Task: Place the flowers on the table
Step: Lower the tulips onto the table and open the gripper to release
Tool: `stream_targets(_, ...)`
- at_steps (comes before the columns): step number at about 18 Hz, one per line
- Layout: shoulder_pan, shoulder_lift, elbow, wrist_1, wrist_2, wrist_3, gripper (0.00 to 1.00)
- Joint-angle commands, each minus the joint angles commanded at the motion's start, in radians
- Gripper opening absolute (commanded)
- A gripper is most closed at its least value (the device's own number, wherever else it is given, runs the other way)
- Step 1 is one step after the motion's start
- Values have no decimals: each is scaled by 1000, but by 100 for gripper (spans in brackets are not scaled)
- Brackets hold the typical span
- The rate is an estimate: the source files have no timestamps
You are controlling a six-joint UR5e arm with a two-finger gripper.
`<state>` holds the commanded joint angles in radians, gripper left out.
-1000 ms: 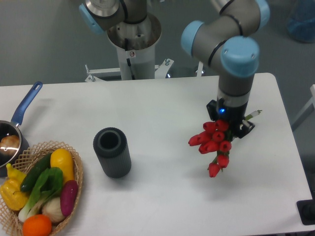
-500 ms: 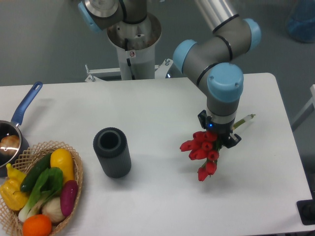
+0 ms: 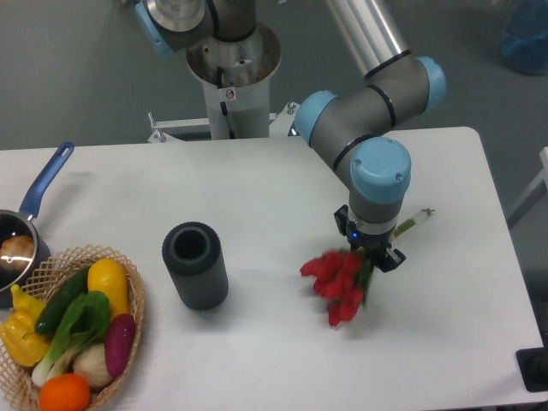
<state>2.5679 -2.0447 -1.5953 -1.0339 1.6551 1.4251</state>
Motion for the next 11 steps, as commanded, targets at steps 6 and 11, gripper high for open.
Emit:
stream_targets(6,0,9,15,14,0,9,90)
stream_targets(11,2,28,46,80,-79,-24,100)
